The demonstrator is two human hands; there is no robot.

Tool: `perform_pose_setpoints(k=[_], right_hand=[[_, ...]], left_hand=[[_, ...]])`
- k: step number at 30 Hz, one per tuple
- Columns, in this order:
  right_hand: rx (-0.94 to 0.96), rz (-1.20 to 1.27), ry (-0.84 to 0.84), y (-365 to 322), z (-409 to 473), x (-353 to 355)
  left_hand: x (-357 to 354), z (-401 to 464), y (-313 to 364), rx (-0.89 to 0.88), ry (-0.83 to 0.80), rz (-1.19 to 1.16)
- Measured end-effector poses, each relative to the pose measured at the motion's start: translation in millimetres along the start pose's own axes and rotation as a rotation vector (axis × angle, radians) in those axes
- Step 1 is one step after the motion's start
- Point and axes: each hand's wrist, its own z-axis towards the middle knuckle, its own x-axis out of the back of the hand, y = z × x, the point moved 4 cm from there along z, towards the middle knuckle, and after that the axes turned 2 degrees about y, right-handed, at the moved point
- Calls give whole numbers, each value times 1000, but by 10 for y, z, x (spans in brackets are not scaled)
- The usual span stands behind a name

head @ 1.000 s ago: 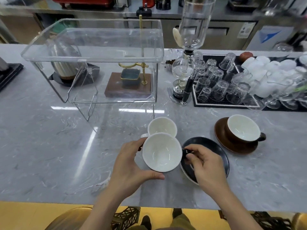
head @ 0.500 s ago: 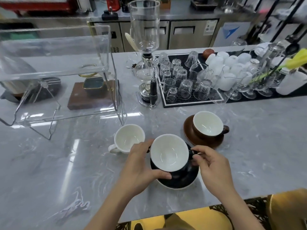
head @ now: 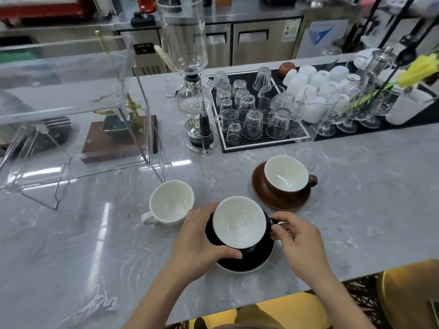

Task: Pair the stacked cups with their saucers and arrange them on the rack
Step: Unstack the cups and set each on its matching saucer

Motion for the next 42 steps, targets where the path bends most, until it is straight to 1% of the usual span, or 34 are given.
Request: perform_pose_setpoints(k=[10, 17, 22, 25, 29, 32, 38, 40, 42], right_hand=[[-24, -39, -24, 75, -27, 24], [-46, 11, -48, 109, -63, 62], [-104, 14, -2, 246, -78, 153], [-141, 17, 15, 317, -95, 143], [-155, 9, 15, 354, -97, 97], [-149, -6, 6, 339, -98, 51], [-155, -99, -32, 378, -72, 3], [-172, -128, -48, 399, -71, -30], [-178, -162, -64, 409, -58, -44]], left_hand=[[-5, -52, -11, -6, -12, 21], [2, -119, -147, 34, -35, -17], [107, -281, -339, 80, 46, -15], [107, -330, -409, 107, 129, -20], [55, -311, -449, 252, 234, -118], [35, -294, -478, 335, 265, -153], [-22, -254, -516, 407, 225, -113], [-35, -238, -543, 430, 190, -71], [-44, -208, -540, 409, 134, -10]])
